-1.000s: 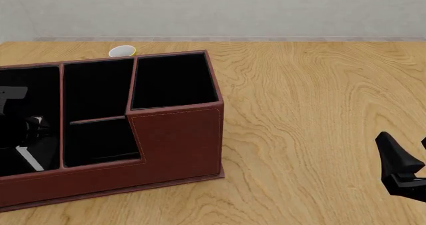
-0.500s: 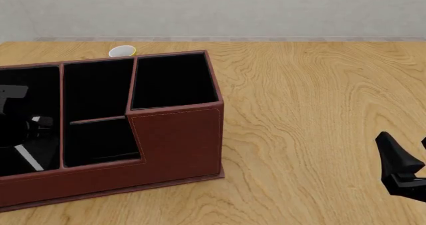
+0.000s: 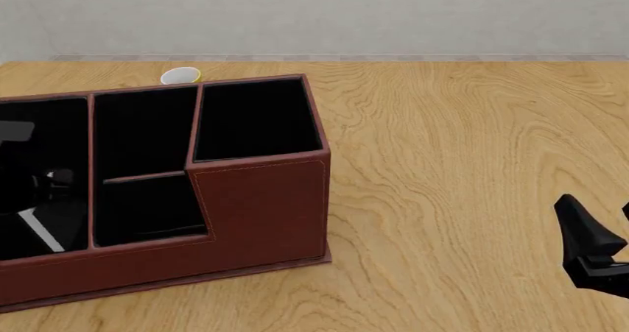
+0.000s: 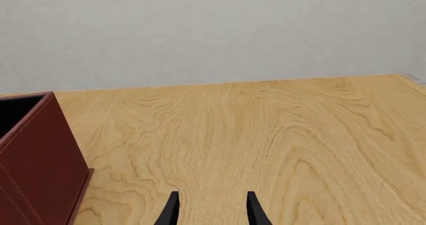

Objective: Pick up the book and place it in the left compartment of the caddy.

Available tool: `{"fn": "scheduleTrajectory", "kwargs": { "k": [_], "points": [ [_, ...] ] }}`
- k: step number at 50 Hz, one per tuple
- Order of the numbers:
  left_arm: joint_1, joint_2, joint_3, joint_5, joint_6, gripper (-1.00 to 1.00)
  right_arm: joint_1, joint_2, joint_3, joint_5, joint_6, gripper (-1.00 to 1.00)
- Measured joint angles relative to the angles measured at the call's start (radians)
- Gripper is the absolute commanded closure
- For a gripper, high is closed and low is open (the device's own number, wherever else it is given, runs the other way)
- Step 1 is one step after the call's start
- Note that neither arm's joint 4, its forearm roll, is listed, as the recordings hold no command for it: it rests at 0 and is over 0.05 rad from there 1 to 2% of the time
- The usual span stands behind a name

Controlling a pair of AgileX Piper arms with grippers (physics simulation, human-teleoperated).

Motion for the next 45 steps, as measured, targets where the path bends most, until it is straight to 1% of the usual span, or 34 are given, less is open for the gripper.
{"fn": "scheduleTrajectory", "kwargs": {
  "k": [45],
  "points": [
    [0.006, -0.099, -0.033, 0.071, 0.002, -1.0, 0.006, 0.015, 0.0, -0.009, -0.009, -1.0]
  ]
}}
